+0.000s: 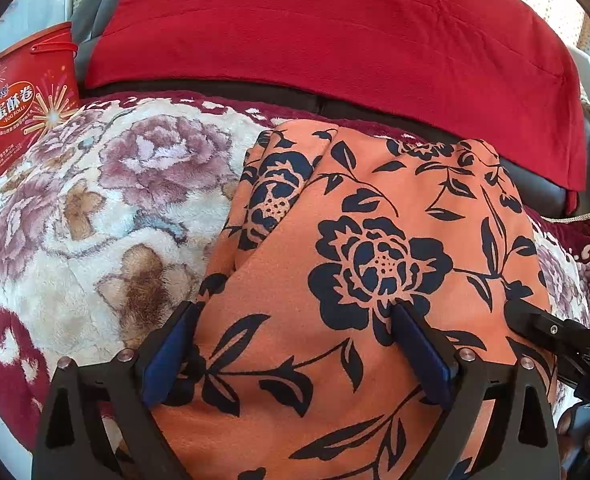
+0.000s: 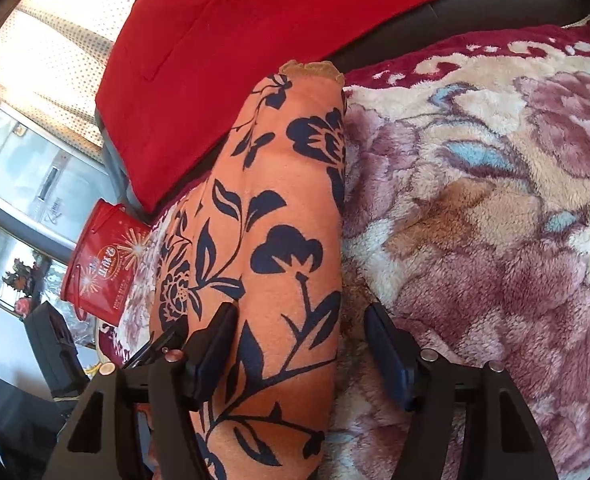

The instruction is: Fold small clothes

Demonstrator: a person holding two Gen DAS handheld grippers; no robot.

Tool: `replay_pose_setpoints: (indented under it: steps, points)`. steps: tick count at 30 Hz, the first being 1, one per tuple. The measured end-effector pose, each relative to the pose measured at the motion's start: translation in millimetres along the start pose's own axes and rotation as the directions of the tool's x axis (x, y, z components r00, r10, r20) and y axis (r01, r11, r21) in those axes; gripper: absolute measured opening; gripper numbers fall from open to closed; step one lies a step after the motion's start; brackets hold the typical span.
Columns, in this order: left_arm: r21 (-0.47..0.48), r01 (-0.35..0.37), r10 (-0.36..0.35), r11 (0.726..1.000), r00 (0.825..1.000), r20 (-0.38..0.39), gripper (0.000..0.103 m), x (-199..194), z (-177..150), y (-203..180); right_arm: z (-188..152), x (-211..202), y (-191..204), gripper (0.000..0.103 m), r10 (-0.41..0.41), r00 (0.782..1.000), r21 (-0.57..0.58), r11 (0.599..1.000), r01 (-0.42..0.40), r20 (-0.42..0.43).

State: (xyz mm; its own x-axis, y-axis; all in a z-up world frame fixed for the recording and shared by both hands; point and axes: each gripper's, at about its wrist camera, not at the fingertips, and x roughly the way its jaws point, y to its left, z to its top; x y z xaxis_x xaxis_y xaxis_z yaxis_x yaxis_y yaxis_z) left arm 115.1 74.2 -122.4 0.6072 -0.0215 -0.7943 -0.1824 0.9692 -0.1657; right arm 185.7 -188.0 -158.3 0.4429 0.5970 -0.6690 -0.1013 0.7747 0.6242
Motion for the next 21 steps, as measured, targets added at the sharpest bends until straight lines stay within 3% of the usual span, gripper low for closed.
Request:
replay_pose_setpoints:
  steps: [21]
  points:
    - [-0.016,0.0,0.0,1.0,1.0,-0.001,0.098,1.0,0.5,-0.1,0.2,-0.3,5.6,0.067,-0.035,0.999,-0.038,0.999,0.035,-0.002]
